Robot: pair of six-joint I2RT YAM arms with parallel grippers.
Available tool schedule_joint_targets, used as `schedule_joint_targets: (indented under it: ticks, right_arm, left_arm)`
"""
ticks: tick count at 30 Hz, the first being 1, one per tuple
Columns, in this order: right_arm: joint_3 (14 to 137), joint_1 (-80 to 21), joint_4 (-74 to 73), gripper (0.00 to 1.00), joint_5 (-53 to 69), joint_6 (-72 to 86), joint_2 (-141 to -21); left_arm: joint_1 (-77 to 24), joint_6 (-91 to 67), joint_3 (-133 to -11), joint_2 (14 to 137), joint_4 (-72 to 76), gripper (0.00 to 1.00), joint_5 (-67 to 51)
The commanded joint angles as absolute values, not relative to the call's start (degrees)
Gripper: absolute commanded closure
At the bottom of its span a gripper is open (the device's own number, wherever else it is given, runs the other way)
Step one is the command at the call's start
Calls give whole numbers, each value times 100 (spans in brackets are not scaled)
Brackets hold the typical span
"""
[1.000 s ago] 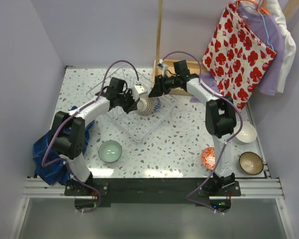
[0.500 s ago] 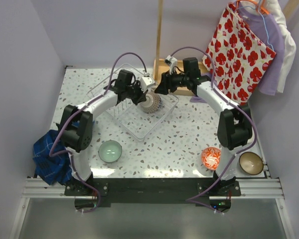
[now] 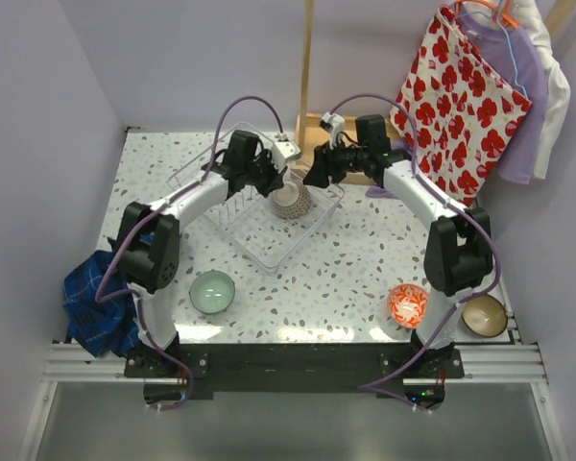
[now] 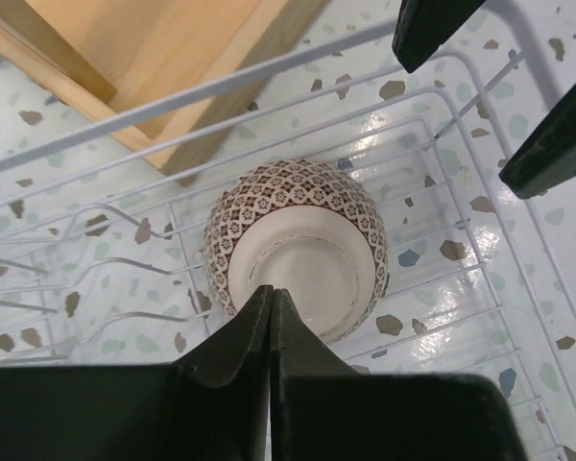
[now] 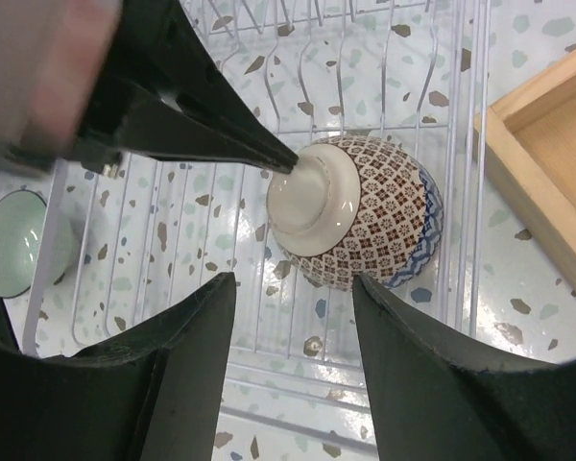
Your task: Load the bowls into the dish rack
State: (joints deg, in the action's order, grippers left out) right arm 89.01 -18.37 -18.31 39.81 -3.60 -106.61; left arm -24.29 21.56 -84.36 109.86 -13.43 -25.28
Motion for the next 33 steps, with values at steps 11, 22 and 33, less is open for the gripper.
schedule_joint_targets:
  ticks: [11, 22, 33]
  right_arm:
    - [8385, -2987, -3559, 42, 3481, -3207, -8921]
    - [8648, -5559, -4412, 42, 2260, -4446, -9061]
    - [9342, -7347, -3851, 43, 1591, -4764, -10669]
  left_arm:
    - [-1250, 2031, -7286, 7620, -2117, 40, -1055]
    - [-406, 591, -6628, 6742, -2346, 24, -992]
    - [316, 413, -6328, 5766, -2443, 18, -967]
